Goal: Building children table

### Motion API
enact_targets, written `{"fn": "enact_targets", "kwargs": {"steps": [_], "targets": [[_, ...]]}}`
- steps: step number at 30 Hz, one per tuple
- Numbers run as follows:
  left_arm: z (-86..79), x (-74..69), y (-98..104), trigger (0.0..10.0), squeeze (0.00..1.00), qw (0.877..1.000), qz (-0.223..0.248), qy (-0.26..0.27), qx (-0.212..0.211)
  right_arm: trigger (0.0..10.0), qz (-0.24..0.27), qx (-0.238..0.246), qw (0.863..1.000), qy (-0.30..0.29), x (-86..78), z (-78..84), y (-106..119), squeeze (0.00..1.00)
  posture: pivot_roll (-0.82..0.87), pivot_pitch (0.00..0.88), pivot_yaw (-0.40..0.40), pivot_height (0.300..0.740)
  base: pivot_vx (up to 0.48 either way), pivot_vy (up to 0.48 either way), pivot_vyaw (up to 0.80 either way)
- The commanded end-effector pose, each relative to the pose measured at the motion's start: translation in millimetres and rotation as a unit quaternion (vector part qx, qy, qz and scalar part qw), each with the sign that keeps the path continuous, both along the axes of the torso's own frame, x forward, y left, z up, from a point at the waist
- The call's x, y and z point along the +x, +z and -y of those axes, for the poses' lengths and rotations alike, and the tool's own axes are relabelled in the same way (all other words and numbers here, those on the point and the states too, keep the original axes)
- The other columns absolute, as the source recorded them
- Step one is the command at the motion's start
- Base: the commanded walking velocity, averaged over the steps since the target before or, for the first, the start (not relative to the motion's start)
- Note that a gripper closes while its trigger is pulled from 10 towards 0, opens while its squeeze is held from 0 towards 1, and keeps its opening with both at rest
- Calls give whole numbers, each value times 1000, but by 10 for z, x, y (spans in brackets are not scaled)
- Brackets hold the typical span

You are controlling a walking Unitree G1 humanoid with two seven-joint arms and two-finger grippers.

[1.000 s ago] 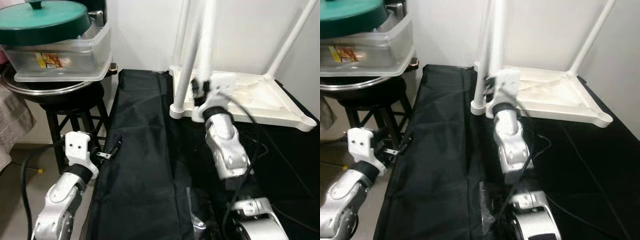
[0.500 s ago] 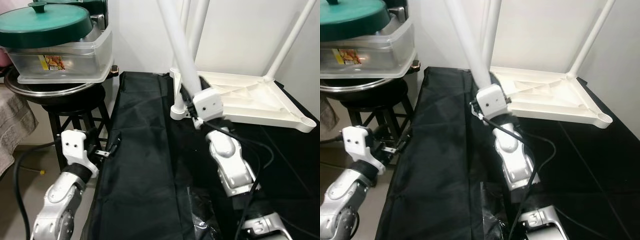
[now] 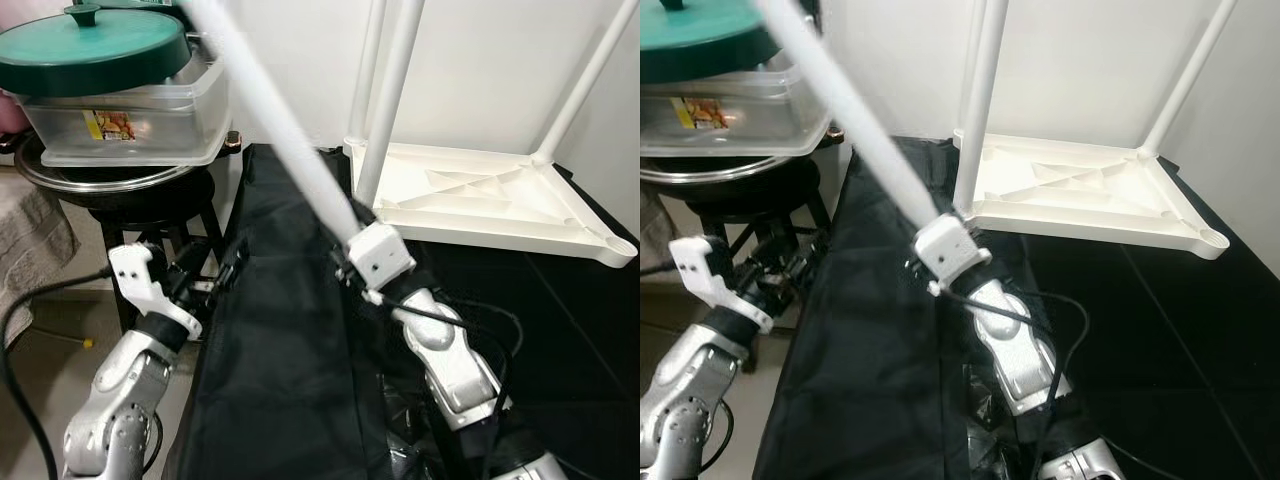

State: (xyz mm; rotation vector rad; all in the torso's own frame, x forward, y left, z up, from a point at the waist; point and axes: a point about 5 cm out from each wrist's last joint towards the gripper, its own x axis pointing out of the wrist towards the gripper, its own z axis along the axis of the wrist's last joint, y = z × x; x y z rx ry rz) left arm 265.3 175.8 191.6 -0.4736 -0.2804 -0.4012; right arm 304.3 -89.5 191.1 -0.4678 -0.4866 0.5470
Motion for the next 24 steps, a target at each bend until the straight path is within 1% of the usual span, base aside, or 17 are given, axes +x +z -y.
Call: {"fn": "enact_targets", "kwargs": {"steps": [1, 2, 4, 7, 8, 9, 11, 12, 13, 15, 17, 18, 19, 24], "targets": [[-26, -17, 5, 10000, 0, 1000, -6, -6, -30, 0, 6, -20, 1000, 17, -42, 34, -42, 0, 62, 0, -78, 740, 0, 0, 0], [-52, -34, 32, 10000, 0, 998, -4, -14, -55, 0, 4, -32, 999, 21, -58, 77, -73, 0, 62, 0, -78, 740, 0, 0, 0], [-60, -38, 40, 10000, 0, 998, -3, -16, -63, 0, 4, -35, 999, 21, -61, 89, -78, 0, 62, 0, -78, 740, 0, 0, 0], [-137, -41, 124, 10000, 0, 993, 3, -27, -111, 0, 11, -65, 997, 34, -83, 144, -134, 0, 62, 0, -80, 740, 0, 0, 0], [-137, -41, 124, 10000, 0, 993, 3, -27, -111, 0, 11, -65, 997, 34, -83, 144, -134, 0, 62, 0, -80, 740, 0, 0, 0], [-153, -44, 160, 10000, 0, 991, 4, -36, -128, 0, 14, -77, 996, 39, -90, 157, -160, 0, 62, 0, -80, 740, 0, 0, 0], [-153, -44, 160, 10000, 0, 991, 4, -36, -128, 0, 14, -77, 996, 39, -90, 157, -160, 0, 62, 0, -80, 740, 0, 0, 0], [-158, -52, 194, 10000, 0, 988, 4, -52, -145, 0, 17, -89, 995, 45, -96, 167, -180, 0, 62, 0, -80, 740, 0, 0, 0], [-139, -70, 225, 10000, 0, 982, 3, -80, -169, 0, 21, -96, 994, 51, -98, 170, -188, 0, 62, 0, -79, 740, 0, 0, 0], [-139, -70, 225, 10000, 0, 982, 3, -80, -169, 0, 21, -96, 994, 51, -98, 170, -188, 0, 62, 0, -79, 740, 0, 0, 0], [-89, -106, 247, 10000, 0, 971, -4, -128, -200, 0, 29, -108, 991, 67, -111, 154, -198, 0, 61, 0, -75, 740, 0, 0, 0], [-64, -122, 247, 10000, 0, 968, -6, -145, -205, 0, 30, -113, 990, 74, -121, 143, -208, 0, 61, 0, -75, 740, 0, 0, 0], [-44, -124, 241, 10000, 0, 968, -9, -148, -204, 0, 29, -117, 989, 81, -132, 132, -222, 0, 61, 0, -75, 740, 0, 0, 0], [-33, -117, 269, 10000, 0, 967, -9, -151, -206, 0, 25, -122, 988, 95, -155, 113, -257, 0, 62, 0, -79, 740, 0, 0, 0]]}}
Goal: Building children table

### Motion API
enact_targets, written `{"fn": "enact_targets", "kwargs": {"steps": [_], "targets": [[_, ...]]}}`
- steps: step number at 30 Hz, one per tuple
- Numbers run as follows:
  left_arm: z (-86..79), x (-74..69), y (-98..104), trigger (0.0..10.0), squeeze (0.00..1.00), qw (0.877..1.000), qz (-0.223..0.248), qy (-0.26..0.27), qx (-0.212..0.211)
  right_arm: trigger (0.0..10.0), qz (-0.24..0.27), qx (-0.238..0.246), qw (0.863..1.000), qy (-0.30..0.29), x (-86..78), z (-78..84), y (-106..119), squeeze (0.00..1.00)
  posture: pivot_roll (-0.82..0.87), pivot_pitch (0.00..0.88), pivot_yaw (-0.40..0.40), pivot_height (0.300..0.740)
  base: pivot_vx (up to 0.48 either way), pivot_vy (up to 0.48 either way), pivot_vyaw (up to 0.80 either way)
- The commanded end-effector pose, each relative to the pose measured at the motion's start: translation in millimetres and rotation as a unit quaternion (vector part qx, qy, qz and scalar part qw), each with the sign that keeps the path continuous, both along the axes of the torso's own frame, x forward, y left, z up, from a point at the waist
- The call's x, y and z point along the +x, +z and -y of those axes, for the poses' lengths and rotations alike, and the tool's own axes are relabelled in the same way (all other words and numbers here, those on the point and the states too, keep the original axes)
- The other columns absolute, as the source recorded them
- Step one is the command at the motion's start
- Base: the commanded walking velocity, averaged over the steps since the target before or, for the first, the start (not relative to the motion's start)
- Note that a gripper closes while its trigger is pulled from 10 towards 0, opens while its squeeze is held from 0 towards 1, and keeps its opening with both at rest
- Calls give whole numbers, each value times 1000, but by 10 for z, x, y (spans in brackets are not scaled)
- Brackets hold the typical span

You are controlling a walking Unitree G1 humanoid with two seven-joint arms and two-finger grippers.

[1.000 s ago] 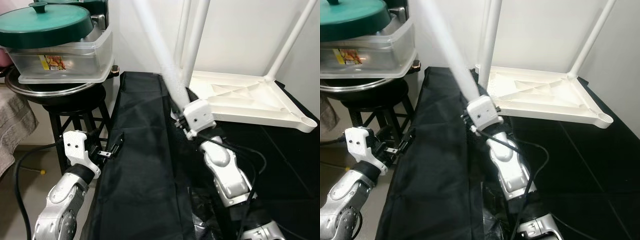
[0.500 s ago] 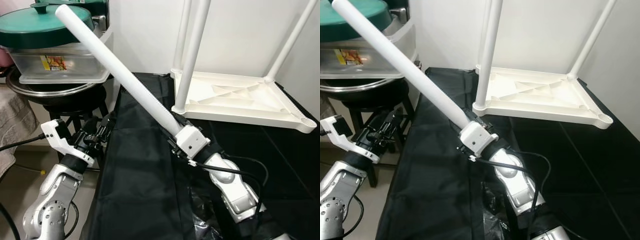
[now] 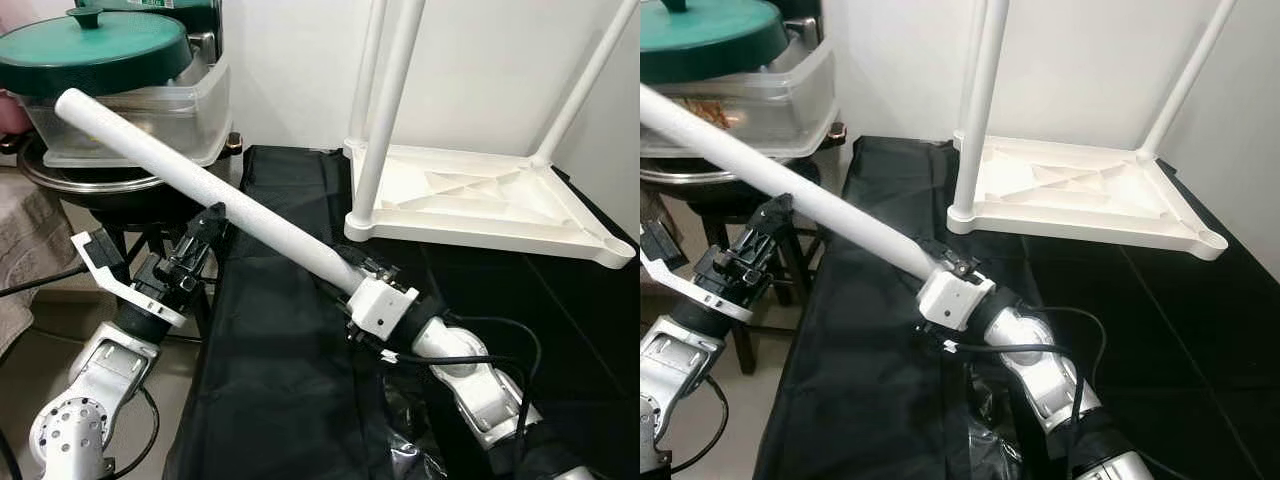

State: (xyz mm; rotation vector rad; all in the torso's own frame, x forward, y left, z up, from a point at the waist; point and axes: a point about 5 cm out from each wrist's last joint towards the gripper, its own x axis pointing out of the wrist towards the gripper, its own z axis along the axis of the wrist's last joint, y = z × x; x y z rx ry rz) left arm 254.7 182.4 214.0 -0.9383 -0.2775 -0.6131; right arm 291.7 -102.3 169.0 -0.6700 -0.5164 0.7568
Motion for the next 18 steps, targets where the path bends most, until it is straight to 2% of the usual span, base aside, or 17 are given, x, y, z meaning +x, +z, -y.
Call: {"fn": "enact_targets", "kwargs": {"steps": [1, 12, 13, 16, 17, 18], "targets": [[32, -7, 59, 10000, 0, 1000, 7, -12, 2, 0, -4, -7, 1000, 16, -35, -20, -45, 0, 62, 0, -79, 740, 0, 0, 0], [-9, 73, 128, 10000, 0, 999, 7, -3, 37, 0, -20, -31, 998, 51, -94, -34, -129, 0, 59, 0, -76, 740, 0, 0, 0], [-44, 122, 164, 10000, 0, 999, 11, 15, 41, 0, -28, -39, 997, 60, -113, -37, -160, 0, 59, 0, -76, 740, 0, 0, 0], [-73, 153, 184, 10000, 0, 999, 12, 23, 42, 0, -33, -45, 996, 66, -124, -38, -181, 0, 59, 0, -76, 740, 0, 0, 0], [-82, 158, 182, 7529, 0, 999, 12, 24, 43, 0, -33, -46, 996, 66, -123, -35, -184, 0, 55, 0, -73, 740, 0, 0, 0], [-88, 161, 182, 7529, 0, 999, 12, 25, 43, 0, -33, -46, 996, 66, -122, -33, -185, 0, 55, 0, -73, 740, 0, 0, 0]]}}
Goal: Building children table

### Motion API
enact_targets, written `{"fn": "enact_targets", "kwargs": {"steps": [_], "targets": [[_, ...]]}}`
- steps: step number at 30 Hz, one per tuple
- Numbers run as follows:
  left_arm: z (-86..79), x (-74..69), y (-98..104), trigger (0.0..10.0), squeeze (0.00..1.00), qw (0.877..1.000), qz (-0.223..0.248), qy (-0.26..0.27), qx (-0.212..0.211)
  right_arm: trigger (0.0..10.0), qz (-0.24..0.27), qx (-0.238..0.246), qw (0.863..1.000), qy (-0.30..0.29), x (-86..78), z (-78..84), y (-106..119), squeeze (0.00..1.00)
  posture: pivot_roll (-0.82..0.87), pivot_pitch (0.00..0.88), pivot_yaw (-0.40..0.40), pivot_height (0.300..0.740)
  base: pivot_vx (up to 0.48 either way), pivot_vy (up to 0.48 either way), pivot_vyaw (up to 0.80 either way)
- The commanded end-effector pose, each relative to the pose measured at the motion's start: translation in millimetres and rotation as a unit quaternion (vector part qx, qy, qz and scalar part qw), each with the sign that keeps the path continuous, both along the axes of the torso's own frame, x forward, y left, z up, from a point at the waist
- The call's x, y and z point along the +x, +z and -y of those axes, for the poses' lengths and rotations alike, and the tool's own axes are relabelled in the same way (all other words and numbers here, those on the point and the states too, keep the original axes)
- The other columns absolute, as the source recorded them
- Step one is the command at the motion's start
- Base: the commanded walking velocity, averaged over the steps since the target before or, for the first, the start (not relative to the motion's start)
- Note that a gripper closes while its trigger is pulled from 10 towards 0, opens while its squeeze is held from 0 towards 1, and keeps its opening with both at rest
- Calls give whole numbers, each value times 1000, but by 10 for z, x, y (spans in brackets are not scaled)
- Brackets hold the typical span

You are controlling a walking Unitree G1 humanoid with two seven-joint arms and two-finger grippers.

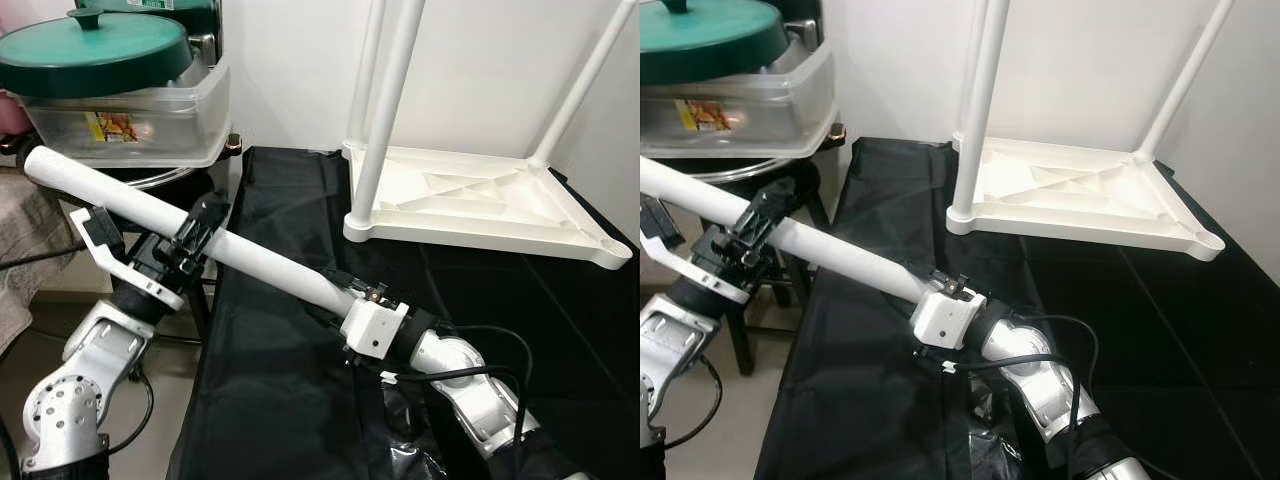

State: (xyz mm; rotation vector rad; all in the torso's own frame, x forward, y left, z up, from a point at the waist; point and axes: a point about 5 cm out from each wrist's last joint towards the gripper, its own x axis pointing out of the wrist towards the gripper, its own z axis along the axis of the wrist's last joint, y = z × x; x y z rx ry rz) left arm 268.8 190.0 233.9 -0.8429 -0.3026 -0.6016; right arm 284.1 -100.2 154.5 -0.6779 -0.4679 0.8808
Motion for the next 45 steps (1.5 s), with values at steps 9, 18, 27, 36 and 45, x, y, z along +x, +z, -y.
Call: {"fn": "enact_targets", "kwargs": {"steps": [9, 18, 27, 36, 45], "targets": [[28, -39, -34, 0, 0, 1000, 8, -7, 11, 0, 0, -16, 1000, 21, -40, -3, -41, 0, 54, 0, -74, 740, 0, 0, 0], [67, 6, -75, 7412, 0, 1000, -15, -10, 19, 10000, -38, 4, 999, 17, 11, 1, -11, 0, 51, 0, -80, 740, 0, 0, 0], [-24, 77, -61, 10000, 0, 999, -30, 9, -14, 10000, -23, 22, 999, 4, 41, 17, 56, 835, 49, 0, -79, 740, 0, 0, 0], [-20, 76, -48, 10000, 0, 1000, -28, 7, -10, 10000, -14, 12, 1000, -7, 66, 10, 88, 600, 47, 0, -77, 740, 0, 0, 0], [86, 52, 81, 10000, 0, 998, 13, -21, 60, 10000, -222, 38, 974, 26, 110, 23, 81, 0, 46, 0, -79, 740, 0, 0, 0]]}}
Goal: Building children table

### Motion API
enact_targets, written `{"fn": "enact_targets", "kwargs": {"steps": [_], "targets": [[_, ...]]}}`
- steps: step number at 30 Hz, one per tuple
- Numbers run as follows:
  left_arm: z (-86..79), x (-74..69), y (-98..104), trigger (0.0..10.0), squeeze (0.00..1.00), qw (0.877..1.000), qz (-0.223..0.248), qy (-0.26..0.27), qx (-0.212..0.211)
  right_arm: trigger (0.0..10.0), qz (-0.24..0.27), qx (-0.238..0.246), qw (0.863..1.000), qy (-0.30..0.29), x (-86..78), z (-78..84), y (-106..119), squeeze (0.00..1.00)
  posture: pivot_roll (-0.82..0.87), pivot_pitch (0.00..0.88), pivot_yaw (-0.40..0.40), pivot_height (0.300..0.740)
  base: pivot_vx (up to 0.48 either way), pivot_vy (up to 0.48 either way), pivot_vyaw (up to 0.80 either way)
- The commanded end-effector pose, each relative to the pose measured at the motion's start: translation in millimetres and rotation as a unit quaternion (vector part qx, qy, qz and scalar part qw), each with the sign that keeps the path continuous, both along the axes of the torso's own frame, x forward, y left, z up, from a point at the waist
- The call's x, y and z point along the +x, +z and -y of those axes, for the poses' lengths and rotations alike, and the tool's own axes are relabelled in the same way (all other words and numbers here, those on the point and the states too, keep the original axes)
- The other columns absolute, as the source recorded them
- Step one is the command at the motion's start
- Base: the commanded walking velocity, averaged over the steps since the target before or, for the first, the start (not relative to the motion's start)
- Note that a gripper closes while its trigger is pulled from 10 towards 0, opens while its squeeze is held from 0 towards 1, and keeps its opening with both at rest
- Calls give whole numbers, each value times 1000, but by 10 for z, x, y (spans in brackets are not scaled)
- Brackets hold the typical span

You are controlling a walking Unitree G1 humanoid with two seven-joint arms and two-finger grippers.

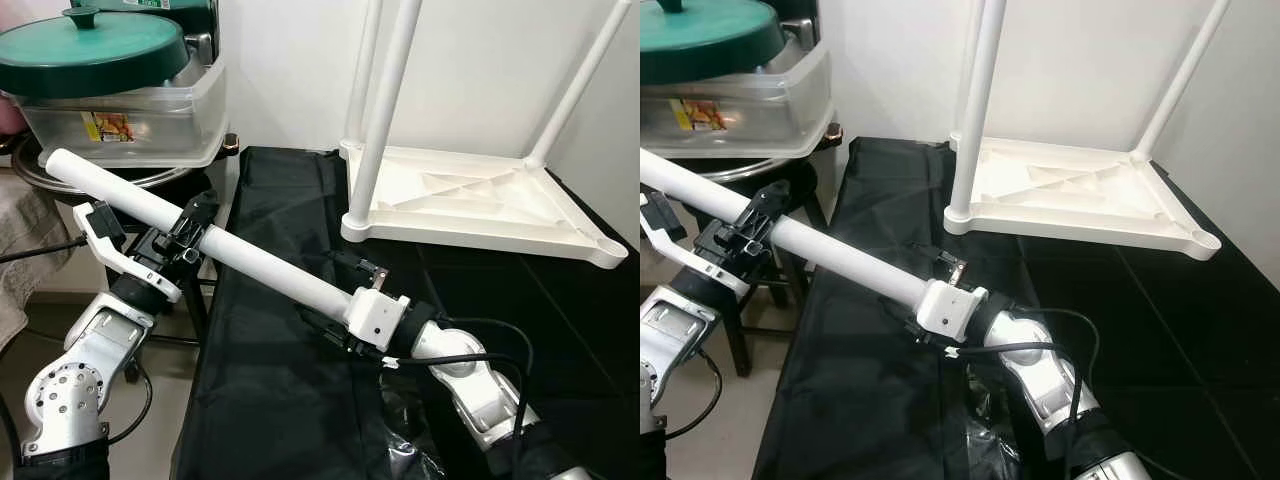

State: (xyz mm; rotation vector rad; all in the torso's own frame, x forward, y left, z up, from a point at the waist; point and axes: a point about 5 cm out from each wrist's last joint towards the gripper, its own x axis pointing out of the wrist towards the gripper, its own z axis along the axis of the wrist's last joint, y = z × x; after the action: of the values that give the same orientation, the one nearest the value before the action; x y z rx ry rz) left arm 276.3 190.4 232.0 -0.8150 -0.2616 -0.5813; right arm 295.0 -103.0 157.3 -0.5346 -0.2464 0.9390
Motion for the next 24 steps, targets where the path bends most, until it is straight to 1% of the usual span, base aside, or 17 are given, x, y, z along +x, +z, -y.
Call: {"fn": "enact_targets", "kwargs": {"steps": [1, 2, 3, 4, 5, 7, 8, 10, 11, 12, 13, 15, 17, 19, 20, 22, 24], "targets": [[90, -22, 100, 10000, 0, 998, 31, -27, 41, 10000, -95, 30, 995, 27, 1, -5, 54, 0, 46, 0, -79, 740, 0, 0, 0], [90, -22, 100, 10000, 0, 998, 31, -27, 41, 10000, -95, 30, 995, 27, 1, -5, 54, 0, 46, 0, -79, 740, 0, 0, 0], [125, -36, 131, 10000, 0, 996, 43, -40, 64, 10000, -144, 50, 987, 52, -6, -17, 117, 0, 44, 0, -78, 740, 0, 0, 0], [125, -36, 131, 10000, 0, 996, 43, -40, 64, 10000, -144, 50, 987, 52, -6, -17, 117, 0, 44, 0, -78, 740, 0, 0, 0], [158, -47, 178, 10000, 0, 993, 57, -58, 82, 10000, -187, 64, 977, 78, 13, -10, 219, 0, 41, 0, -77, 740, 0, 0, 0], [158, -47, 178, 10000, 0, 993, 57, -58, 82, 10000, -187, 64, 977, 78, 13, -10, 219, 0, 41, 0, -77, 740, 0, 0, 0], [188, -38, 226, 10000, 0, 991, 65, -70, 98, 10000, -193, 60, 975, 90, 54, 2, 315, 0, 40, 0, -77, 740, 0, 0, 0], [253, -18, 290, 10000, 0, 985, 76, -89, 128, 10000, -168, 20, 980, 107, 104, 13, 406, 0, 40, 0, -79, 740, 0, 0, 0], [253, -18, 290, 10000, 0, 985, 76, -89, 128, 10000, -168, 20, 980, 107, 104, 13, 406, 0, 40, 0, -79, 740, 0, 0, 0], [283, -11, 306, 10000, 0, 983, 77, -95, 134, 10000, -153, 0, 982, 108, 116, 8, 396, 0, 41, 0, -81, 740, 0, 0, 0], [283, -11, 306, 10000, 0, 983, 77, -95, 134, 10000, -153, 0, 982, 108, 116, 8, 396, 0, 41, 0, -81, 740, 0, 0, 0], [372, -20, 330, 10000, 0, 978, 81, -116, 153, 10000, -124, -45, 986, 103, 135, -12, 303, 0, 42, 0, -80, 740, 0, 0, 0], [404, -30, 338, 10000, 0, 975, 86, -125, 162, 10000, -126, -59, 985, 103, 127, -19, 284, 0, 42, 0, -80, 740, 0, 0, 0], [481, -103, 384, 10000, 0, 966, 109, -163, 170, 10000, -158, -59, 979, 112, 99, -33, 275, 0, 42, 0, -82, 740, 0, 0, 0], [481, -103, 384, 10000, 0, 966, 109, -163, 170, 10000, -158, -59, 979, 112, 99, -33, 275, 0, 42, 0, -82, 740, 0, 0, 0], [509, -139, 413, 10000, 0, 961, 121, -180, 171, 10000, -187, -52, 974, 119, 91, -35, 274, 0, 42, 0, -82, 740, 0, 0, 0], [552, -218, 490, 10000, 0, 949, 150, -220, 168, 10000, -258, -20, 957, 129, 109, -22, 303, 0, 42, 0, -82, 740, 0, 0, 0]]}}
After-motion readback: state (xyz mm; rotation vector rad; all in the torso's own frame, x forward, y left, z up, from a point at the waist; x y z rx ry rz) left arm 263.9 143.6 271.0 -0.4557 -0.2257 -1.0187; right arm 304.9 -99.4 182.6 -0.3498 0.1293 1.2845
